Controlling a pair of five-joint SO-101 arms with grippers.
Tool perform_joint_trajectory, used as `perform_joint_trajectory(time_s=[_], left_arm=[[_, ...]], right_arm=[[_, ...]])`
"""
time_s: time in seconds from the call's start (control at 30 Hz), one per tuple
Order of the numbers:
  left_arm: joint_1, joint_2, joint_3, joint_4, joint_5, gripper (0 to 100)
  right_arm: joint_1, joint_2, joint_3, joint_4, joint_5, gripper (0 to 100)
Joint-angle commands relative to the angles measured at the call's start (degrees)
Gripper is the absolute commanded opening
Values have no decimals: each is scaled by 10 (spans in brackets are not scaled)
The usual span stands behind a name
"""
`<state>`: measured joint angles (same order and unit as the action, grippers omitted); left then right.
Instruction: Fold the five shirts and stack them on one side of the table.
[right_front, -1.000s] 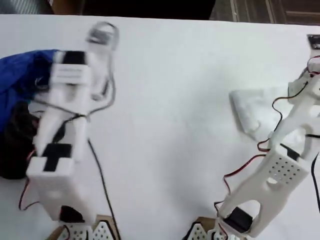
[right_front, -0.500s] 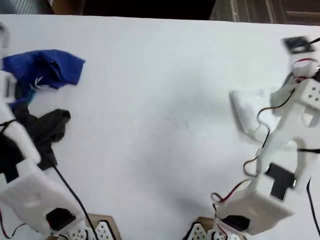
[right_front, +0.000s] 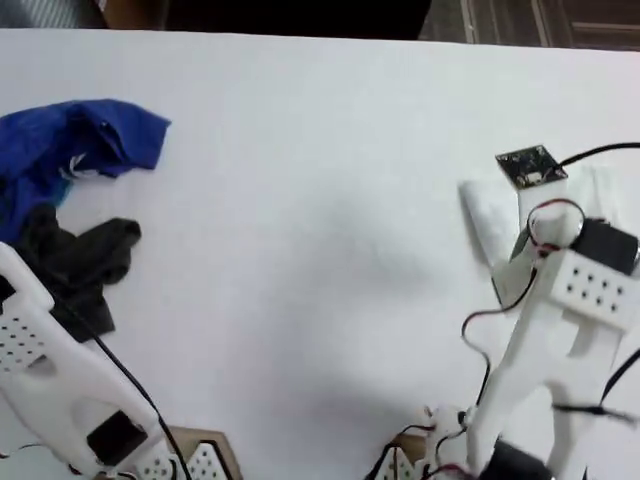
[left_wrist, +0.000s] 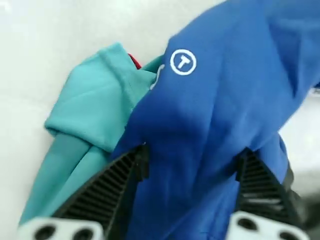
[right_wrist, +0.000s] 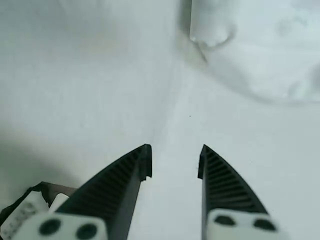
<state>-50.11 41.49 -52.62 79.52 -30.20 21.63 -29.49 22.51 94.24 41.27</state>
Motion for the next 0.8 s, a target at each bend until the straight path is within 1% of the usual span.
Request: perform_joint_trajectory(time_s=[0.0,0.03,0.1,0.13,0.17,0.23,0.33,0.47,0.6,0.67,0.77], left_arm=[[9,-3,-49,46,-38,231],[15,-4,-57,64,-40,172],[29,-4,-81,103,-39,25],[36,-4,-95,124,-39,15],[44,-4,-109,148,-39,46],[62,-4,-135,185,-39,21],[96,-4,-182,229,-38,24],[125,-5,-232,229,-13,24],[146,-5,-248,229,1,24],[144,-1,-248,221,-4,24],[113,2,-244,192,-4,24]], right_arm=[[-4,-53,2,-7,2,163],[-4,-55,2,-7,2,163],[-5,-54,2,-7,2,163],[-5,-54,3,-7,2,163],[-5,-54,3,-7,2,163],[-5,-54,3,-7,1,163],[-5,-54,11,-7,1,163],[-3,-54,48,-36,-2,163],[-3,-57,82,-51,-4,163],[-3,-58,85,-51,-1,163],[-2,-58,85,-51,0,163]])
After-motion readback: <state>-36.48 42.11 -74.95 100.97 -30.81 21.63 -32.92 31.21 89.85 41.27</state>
